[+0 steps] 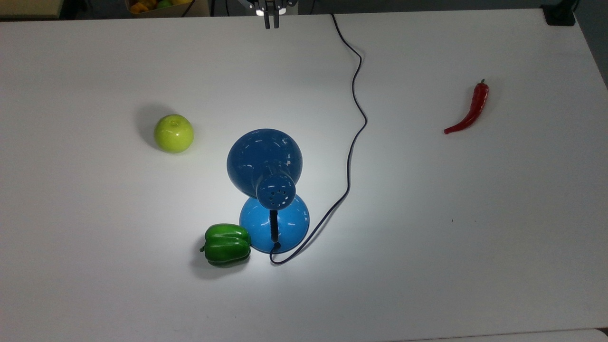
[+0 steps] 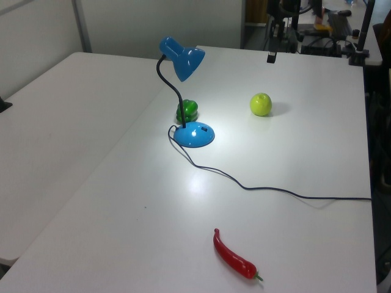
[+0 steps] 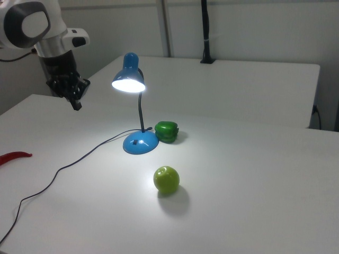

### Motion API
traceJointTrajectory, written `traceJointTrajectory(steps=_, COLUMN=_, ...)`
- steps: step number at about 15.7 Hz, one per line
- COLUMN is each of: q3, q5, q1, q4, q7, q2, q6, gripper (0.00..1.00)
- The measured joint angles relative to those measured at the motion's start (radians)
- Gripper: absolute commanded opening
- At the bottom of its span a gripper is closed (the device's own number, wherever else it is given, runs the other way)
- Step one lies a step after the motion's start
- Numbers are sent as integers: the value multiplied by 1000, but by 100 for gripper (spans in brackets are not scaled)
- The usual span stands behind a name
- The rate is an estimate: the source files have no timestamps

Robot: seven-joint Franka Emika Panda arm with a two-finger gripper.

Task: Turn off lamp
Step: 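Move the gripper from rest toward the blue lamp base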

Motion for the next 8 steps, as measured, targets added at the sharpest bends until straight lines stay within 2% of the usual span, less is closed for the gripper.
traceJointTrajectory(steps=8, q3=6, q5=1, q1=2, q4=0, q7=0, q2=17, q6=0, gripper=0)
